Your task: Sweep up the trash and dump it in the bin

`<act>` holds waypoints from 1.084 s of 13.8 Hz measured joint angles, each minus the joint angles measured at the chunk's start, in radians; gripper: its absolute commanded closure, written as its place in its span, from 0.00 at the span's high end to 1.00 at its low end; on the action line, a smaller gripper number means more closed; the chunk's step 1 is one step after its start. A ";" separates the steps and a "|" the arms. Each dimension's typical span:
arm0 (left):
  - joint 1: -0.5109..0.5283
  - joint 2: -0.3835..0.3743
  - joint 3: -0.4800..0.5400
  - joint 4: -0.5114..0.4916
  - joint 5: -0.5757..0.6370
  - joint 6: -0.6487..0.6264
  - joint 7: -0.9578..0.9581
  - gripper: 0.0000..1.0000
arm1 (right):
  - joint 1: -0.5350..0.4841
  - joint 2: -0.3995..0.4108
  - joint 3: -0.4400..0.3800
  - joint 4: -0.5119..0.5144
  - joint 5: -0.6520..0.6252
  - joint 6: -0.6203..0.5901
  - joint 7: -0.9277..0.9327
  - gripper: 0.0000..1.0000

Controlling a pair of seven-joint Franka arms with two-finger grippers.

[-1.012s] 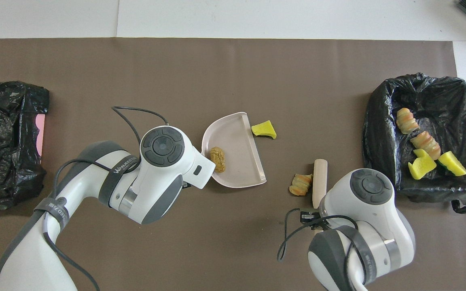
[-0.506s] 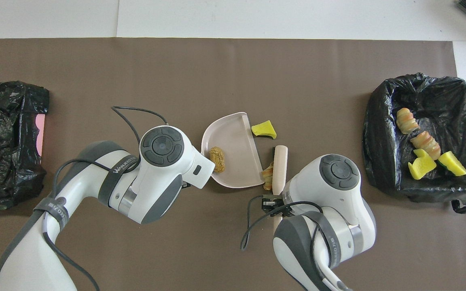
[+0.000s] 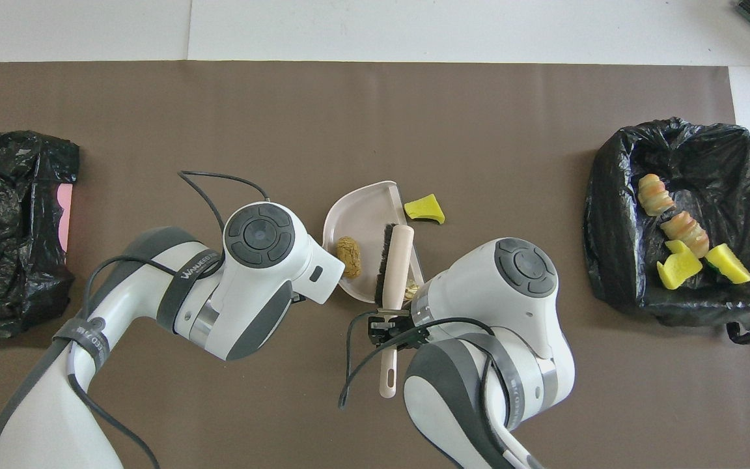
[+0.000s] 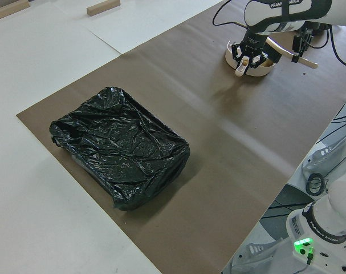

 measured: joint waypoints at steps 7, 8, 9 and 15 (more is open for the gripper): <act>0.000 0.000 0.000 -0.001 0.000 0.000 -0.057 0.00 | -0.118 0.027 -0.010 0.175 -0.338 -0.243 -0.094 0.00; 0.000 0.000 0.000 -0.001 0.000 0.000 -0.063 0.00 | -0.139 0.048 -0.011 0.195 -0.408 -0.259 -0.166 0.00; 0.000 0.000 0.000 -0.001 0.000 0.000 -0.072 0.00 | -0.157 0.075 -0.012 0.223 -0.476 -0.275 -0.223 0.00; 0.000 -0.001 0.000 -0.002 0.000 -0.007 -0.098 0.00 | -0.154 0.323 -0.002 0.468 -0.838 -0.419 -0.356 0.00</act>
